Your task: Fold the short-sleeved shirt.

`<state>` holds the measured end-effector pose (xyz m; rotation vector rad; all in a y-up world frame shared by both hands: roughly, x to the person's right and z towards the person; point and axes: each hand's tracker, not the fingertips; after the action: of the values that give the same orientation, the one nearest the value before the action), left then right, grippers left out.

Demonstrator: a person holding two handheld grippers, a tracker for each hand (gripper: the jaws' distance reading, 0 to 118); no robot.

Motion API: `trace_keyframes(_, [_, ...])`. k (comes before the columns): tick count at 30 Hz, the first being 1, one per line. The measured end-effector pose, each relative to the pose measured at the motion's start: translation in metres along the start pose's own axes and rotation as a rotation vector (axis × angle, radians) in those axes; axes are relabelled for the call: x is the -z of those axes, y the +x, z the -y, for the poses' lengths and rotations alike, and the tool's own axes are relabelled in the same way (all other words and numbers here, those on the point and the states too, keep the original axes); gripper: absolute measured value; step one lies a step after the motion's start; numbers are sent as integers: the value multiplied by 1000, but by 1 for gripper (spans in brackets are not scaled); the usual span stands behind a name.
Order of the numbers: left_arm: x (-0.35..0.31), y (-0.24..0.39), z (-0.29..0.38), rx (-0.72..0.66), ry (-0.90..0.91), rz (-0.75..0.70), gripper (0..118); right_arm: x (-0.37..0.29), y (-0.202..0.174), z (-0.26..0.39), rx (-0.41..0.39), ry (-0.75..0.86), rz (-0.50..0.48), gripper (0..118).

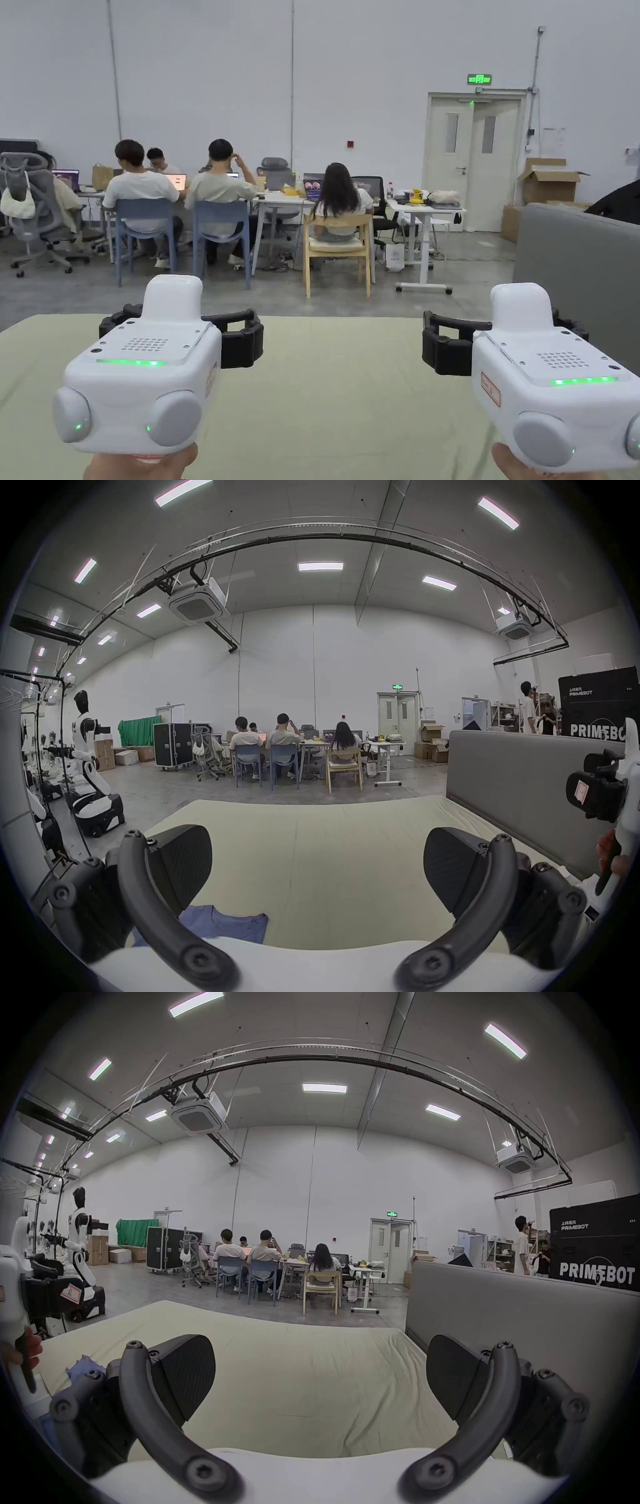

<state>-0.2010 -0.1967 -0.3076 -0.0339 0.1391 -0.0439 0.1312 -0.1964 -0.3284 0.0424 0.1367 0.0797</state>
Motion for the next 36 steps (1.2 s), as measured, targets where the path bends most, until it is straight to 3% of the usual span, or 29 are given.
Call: trace_keyframes(36, [-3,1,2,-13,-5,10,118,0,-4,20,9,-20,-2,118])
